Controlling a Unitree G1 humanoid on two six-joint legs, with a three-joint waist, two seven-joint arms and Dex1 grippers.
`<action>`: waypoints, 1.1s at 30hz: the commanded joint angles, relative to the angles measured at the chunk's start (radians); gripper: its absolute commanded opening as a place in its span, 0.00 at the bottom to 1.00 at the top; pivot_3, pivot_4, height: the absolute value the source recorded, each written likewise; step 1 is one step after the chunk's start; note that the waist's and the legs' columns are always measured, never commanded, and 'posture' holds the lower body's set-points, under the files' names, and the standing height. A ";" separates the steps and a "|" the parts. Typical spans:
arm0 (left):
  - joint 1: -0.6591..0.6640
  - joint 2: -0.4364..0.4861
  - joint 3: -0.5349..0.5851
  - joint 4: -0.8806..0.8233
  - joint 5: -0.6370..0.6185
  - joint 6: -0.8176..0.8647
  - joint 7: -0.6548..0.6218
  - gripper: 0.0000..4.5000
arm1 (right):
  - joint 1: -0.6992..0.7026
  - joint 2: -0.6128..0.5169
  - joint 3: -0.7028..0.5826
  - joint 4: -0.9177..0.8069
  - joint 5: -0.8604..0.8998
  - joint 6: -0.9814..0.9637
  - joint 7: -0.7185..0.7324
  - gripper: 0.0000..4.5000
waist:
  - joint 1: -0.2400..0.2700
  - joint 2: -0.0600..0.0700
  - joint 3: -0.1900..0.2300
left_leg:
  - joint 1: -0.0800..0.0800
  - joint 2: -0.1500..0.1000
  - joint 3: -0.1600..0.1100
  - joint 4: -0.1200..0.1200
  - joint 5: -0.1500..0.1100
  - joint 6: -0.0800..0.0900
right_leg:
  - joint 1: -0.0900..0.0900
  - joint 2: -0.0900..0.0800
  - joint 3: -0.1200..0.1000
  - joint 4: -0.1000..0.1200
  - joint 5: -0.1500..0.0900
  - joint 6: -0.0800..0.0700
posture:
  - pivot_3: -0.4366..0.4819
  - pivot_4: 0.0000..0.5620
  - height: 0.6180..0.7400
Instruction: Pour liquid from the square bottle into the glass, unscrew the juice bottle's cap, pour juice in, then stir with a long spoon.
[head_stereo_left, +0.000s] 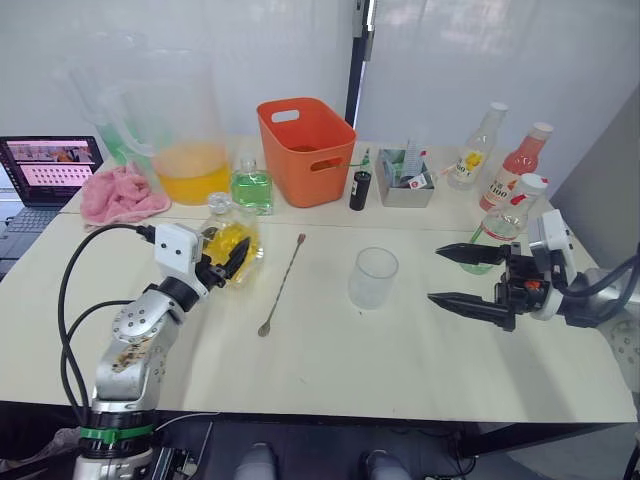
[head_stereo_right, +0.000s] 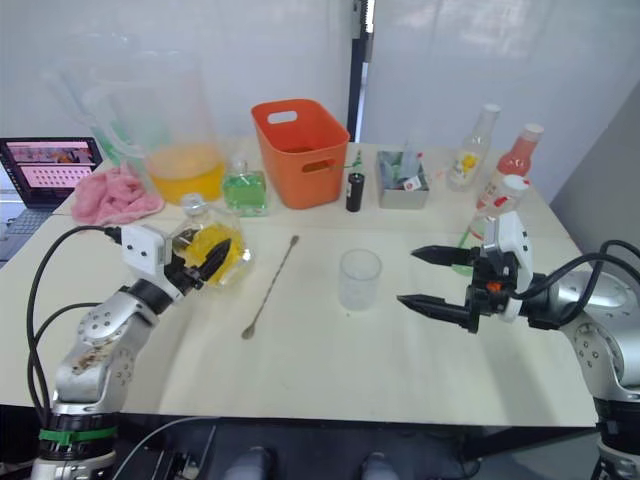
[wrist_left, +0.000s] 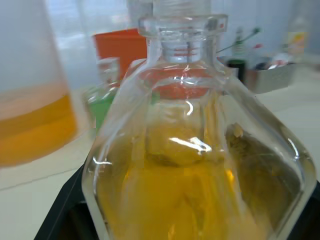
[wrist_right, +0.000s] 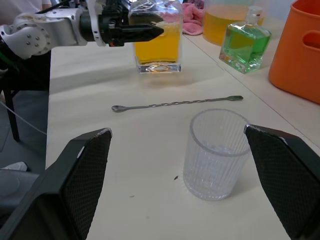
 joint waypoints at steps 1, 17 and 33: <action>-0.022 0.056 0.006 -0.157 -0.202 0.084 -0.159 0.63 | -0.002 -0.005 -0.023 -0.017 0.011 -0.010 0.004 1.00 | -0.003 0.000 0.000 | 0.000 0.000 0.000 0.000 0.000 0.000 | 0.000 0.000 0.000 0.000 0.000 0.000 | 0.48 0.27 0.99; -0.175 0.108 -0.308 -0.070 -0.110 0.030 -0.570 0.63 | 0.210 -0.045 -0.206 -0.217 0.115 0.084 -0.062 1.00 | -0.003 0.000 0.001 | 0.000 0.000 0.000 0.004 0.000 0.001 | 0.002 0.000 0.001 0.001 -0.004 -0.005 | 0.48 0.27 0.99; -0.269 -0.041 -0.398 0.324 0.037 -0.187 -0.757 0.63 | 0.357 -0.031 -0.328 -0.335 0.175 0.103 -0.156 1.00 | -0.003 0.000 0.000 | 0.001 0.000 -0.001 0.004 0.001 0.003 | 0.002 0.001 0.001 0.002 -0.003 -0.003 | 0.48 0.27 0.99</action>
